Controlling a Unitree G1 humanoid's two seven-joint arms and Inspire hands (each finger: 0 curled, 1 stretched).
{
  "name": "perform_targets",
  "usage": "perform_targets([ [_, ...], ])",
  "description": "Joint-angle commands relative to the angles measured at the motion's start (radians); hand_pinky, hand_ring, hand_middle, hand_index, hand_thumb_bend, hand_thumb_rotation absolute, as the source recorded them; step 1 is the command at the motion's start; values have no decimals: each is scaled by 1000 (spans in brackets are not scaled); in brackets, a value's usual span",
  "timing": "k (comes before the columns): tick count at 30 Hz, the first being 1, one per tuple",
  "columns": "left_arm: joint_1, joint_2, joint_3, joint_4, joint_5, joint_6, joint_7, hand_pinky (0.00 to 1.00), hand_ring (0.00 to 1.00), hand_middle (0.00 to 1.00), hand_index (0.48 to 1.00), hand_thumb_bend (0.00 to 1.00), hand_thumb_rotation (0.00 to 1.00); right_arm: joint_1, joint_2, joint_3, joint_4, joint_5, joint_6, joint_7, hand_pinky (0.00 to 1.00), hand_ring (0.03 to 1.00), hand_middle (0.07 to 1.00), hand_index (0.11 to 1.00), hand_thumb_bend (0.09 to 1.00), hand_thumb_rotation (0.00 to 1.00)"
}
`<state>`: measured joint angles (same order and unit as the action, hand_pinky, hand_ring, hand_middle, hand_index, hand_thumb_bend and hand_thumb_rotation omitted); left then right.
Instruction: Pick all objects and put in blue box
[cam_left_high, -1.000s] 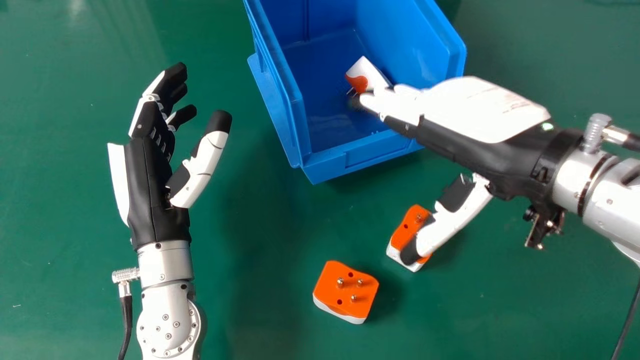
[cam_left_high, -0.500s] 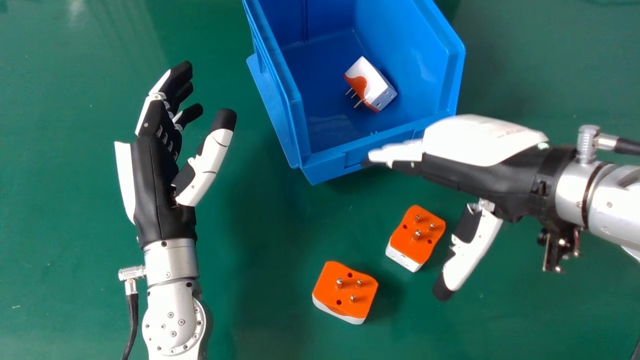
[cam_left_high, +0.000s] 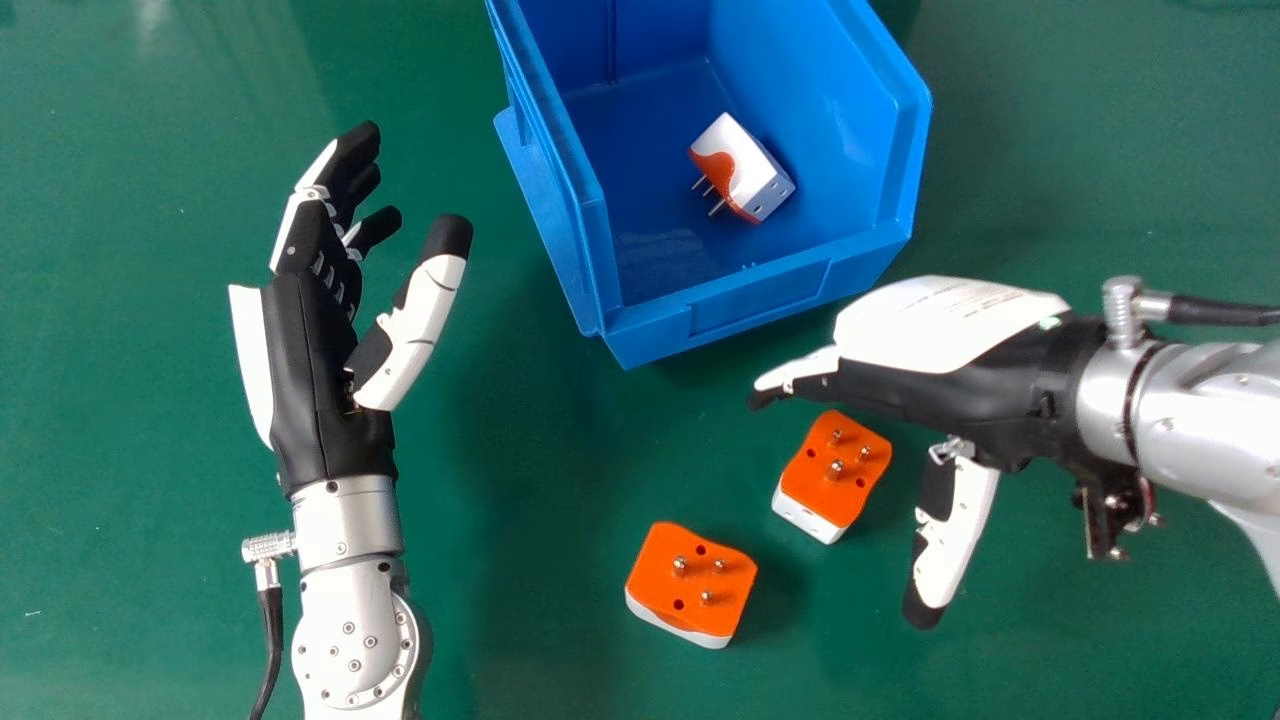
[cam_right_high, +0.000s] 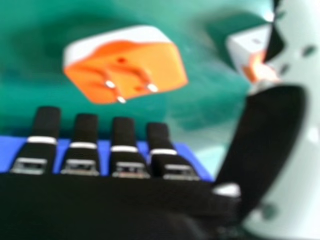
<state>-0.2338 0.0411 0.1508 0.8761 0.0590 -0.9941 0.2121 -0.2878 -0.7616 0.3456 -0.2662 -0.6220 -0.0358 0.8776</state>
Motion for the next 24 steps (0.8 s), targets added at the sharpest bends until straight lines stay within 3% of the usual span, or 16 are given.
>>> perform_targets([
  [1,-10,-7,-1,-9,7,-7,10,797,868,863,798,714,468,-36,15,22,27,-49,-21,-35,780,867,883,874,952,185],
  [7,-11,-16,-2,-11,-1,-11,7,798,869,863,796,718,470,-27,54,48,104,-114,-70,-140,763,860,882,865,962,185],
  [10,-11,-17,-1,-10,10,-15,18,798,869,863,796,718,470,4,68,49,136,-151,-126,-265,763,860,882,865,962,185],
  [17,-8,-20,0,-7,-3,-20,6,799,870,863,796,718,469,64,106,90,263,-257,-252,-565,748,860,892,861,958,171],
  [24,-4,-21,3,-3,0,-22,13,796,869,861,794,721,468,59,114,123,342,-318,-310,-672,692,815,874,828,926,116],
])
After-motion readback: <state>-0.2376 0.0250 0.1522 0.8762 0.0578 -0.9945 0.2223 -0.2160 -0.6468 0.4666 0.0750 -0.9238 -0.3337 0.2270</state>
